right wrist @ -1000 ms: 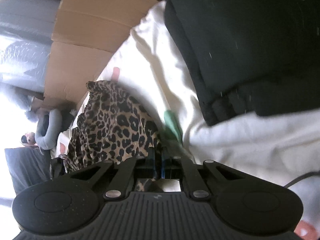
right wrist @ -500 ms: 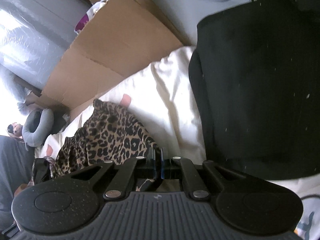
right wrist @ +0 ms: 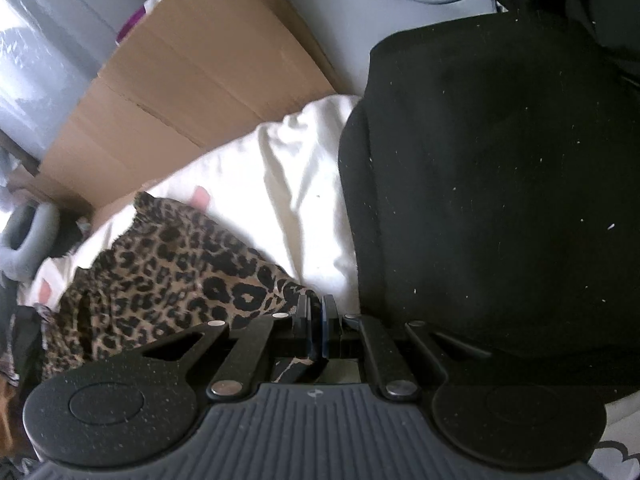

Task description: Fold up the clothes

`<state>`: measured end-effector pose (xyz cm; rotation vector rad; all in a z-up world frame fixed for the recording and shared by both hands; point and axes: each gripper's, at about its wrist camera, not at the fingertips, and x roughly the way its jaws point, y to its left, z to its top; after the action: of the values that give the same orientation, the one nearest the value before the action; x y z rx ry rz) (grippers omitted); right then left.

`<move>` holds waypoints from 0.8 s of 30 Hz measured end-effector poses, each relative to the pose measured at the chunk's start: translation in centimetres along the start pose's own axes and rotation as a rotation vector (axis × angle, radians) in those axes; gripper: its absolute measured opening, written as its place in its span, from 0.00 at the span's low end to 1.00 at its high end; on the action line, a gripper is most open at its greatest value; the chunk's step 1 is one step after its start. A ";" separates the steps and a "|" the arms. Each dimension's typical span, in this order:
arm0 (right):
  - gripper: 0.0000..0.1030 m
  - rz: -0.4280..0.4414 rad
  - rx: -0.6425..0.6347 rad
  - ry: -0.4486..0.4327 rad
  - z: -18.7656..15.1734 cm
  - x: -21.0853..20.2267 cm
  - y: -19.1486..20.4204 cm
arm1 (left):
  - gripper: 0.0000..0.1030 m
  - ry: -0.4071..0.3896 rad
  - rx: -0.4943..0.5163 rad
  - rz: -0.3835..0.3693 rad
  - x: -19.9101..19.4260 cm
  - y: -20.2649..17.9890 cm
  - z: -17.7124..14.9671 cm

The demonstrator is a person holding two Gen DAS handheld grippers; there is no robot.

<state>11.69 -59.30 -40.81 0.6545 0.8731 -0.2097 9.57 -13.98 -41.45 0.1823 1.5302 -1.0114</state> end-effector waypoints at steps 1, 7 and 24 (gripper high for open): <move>0.03 -0.011 -0.011 0.002 -0.1 0.2 0.1 | 0.00 0.008 -0.007 0.003 0.2 0.1 -0.1; 0.20 -0.038 -0.051 -0.014 0.0 -0.6 1.4 | 0.05 -0.005 0.067 -0.032 -2.1 -0.8 -1.1; 0.44 0.136 -0.216 0.073 -3.6 -3.3 10.4 | 0.18 -0.261 -0.070 0.188 -13.2 6.2 -1.9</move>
<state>11.76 -49.26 -35.34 0.5191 0.9028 0.0308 15.49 -3.37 -33.21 0.1364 1.2824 -0.7981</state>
